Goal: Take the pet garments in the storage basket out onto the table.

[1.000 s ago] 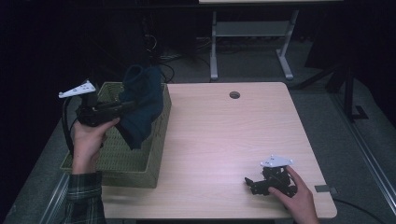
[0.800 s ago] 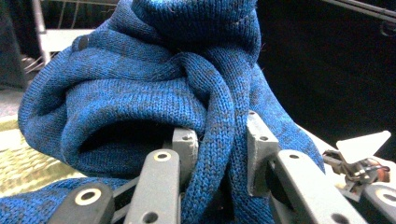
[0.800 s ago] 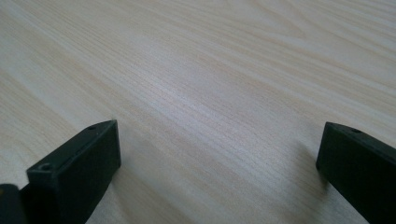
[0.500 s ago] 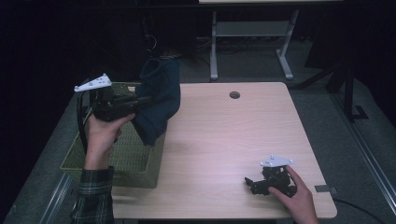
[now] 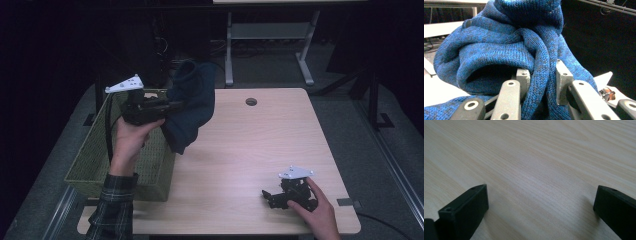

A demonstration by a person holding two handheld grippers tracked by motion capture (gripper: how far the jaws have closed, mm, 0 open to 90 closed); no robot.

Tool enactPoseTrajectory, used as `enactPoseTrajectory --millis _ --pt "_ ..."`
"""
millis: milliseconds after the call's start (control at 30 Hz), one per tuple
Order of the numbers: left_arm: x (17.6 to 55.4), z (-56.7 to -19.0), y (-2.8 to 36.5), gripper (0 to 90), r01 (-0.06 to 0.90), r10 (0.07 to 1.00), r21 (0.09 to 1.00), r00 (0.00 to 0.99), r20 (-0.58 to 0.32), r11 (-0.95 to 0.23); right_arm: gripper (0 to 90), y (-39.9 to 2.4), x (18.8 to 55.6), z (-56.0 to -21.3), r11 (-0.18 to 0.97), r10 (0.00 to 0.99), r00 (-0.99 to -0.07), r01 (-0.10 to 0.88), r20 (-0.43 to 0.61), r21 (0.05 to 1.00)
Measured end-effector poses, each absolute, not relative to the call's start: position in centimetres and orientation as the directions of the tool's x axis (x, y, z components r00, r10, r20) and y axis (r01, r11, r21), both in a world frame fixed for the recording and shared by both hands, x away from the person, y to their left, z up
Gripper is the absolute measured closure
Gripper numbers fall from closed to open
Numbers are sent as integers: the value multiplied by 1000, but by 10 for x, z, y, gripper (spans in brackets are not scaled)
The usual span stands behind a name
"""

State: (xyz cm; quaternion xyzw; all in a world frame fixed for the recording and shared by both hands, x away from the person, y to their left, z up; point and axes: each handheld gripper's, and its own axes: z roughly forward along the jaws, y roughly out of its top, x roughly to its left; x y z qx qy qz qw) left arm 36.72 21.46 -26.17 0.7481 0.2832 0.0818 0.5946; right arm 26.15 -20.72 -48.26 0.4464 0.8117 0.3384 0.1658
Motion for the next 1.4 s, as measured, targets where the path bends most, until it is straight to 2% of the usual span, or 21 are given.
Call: enactPoseTrajectory --millis 567,1400 --pt "376 -278 162 709 334 461 924 860 -218 -187 0 -207 262 -483 373 836 -547 611 32 699" --pt "392 -337 73 709 371 408 869 885 -225 -327 0 -207 262 -483 374 836 -548 609 31 700"
